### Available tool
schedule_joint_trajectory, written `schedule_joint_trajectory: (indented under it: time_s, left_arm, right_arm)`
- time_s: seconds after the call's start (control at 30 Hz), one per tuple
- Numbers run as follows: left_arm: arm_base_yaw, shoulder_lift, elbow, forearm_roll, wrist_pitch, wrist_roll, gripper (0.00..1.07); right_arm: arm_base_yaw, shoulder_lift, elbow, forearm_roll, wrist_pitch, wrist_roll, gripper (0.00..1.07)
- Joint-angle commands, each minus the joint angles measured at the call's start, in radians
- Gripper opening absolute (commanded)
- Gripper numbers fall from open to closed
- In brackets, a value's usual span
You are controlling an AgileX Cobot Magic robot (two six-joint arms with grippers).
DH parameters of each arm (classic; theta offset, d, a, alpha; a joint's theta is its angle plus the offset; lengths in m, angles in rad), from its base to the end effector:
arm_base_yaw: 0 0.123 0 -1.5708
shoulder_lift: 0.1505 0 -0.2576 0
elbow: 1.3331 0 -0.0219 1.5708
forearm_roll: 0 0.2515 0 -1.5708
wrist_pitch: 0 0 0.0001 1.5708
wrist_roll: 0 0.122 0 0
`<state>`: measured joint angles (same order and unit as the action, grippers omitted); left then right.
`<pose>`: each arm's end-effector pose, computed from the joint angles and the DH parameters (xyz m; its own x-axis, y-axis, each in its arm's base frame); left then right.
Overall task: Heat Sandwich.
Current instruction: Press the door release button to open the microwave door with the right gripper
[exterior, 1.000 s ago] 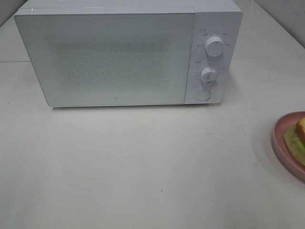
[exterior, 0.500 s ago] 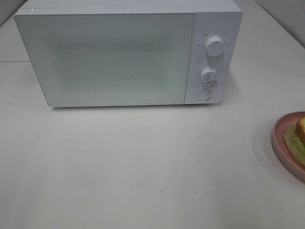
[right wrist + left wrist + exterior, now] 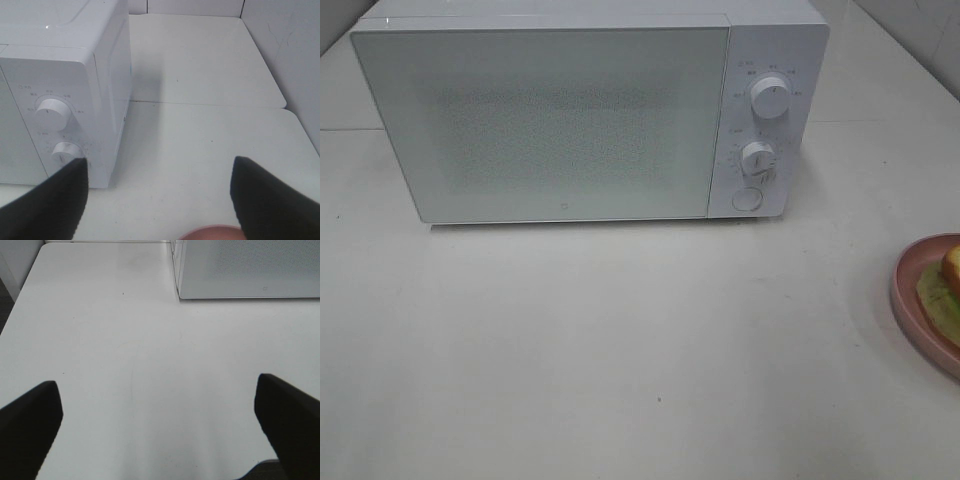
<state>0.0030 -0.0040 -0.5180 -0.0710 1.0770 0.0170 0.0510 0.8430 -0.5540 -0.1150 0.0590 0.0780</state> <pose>0.0476 -0.0075 0.2676 -0.4508 -0.0180 -0.8924 0.0453 0.9980 -0.0430 0.2278 0.0108 0.2784 -0.2553 -0.0499 -0.9656 -0.0539 0.9979 -0.0373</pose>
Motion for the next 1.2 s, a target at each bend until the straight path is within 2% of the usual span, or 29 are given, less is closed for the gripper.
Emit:
schedule_joint_trajectory:
  time_s: [0.03, 0.1, 0.13, 0.3, 0.43, 0.7, 0.83, 0.9, 0.97, 1.03, 1.07, 1.2]
  left_arm:
    - [-0.005, -0.023, 0.001, 0.003, -0.005, -0.002, 1.0]
    - [-0.005, -0.023, 0.001, 0.003, -0.005, -0.002, 1.0]
    - [-0.005, -0.023, 0.001, 0.003, -0.005, -0.002, 1.0]
    - [-0.005, -0.023, 0.001, 0.003, -0.005, -0.002, 1.0]
    - [-0.005, -0.023, 0.001, 0.003, -0.005, -0.002, 1.0]
    - [-0.005, -0.023, 0.001, 0.003, -0.005, -0.002, 1.0]
    - [-0.005, -0.023, 0.001, 0.003, -0.005, -0.002, 1.0]
    - [-0.005, -0.023, 0.001, 0.003, -0.005, -0.002, 1.0]
    - [-0.005, -0.023, 0.001, 0.003, -0.005, -0.002, 1.0]
    - [-0.005, -0.023, 0.001, 0.003, -0.005, -0.002, 1.0]
    - [-0.005, -0.023, 0.001, 0.003, -0.005, -0.002, 1.0]
    - [-0.005, -0.023, 0.001, 0.003, -0.005, -0.002, 1.0]
  right_arm:
    - [-0.005, 0.038, 0.011, -0.005, -0.119, -0.005, 0.75]
    - [-0.005, 0.061, 0.038, -0.005, -0.205, -0.005, 0.75]
    - [-0.005, 0.083, 0.077, -0.005, -0.316, -0.005, 0.75]
    - [-0.005, 0.118, 0.138, -0.004, -0.479, -0.005, 0.75]
    - [-0.002, 0.199, 0.249, 0.056, -0.745, -0.021, 0.75]
    - [0.0, 0.301, 0.335, 0.151, -0.948, -0.078, 0.75]
    - [0.075, 0.351, 0.365, 0.258, -1.006, -0.126, 0.75]
    - [0.159, 0.395, 0.381, 0.346, -1.059, -0.201, 0.75]
    - [0.184, 0.407, 0.384, 0.372, -1.079, -0.217, 0.75]
    - [0.27, 0.453, 0.389, 0.468, -1.127, -0.265, 0.75]
    - [0.27, 0.453, 0.389, 0.468, -1.127, -0.265, 0.75]
    - [0.417, 0.535, 0.389, 0.61, -1.225, -0.317, 0.75]
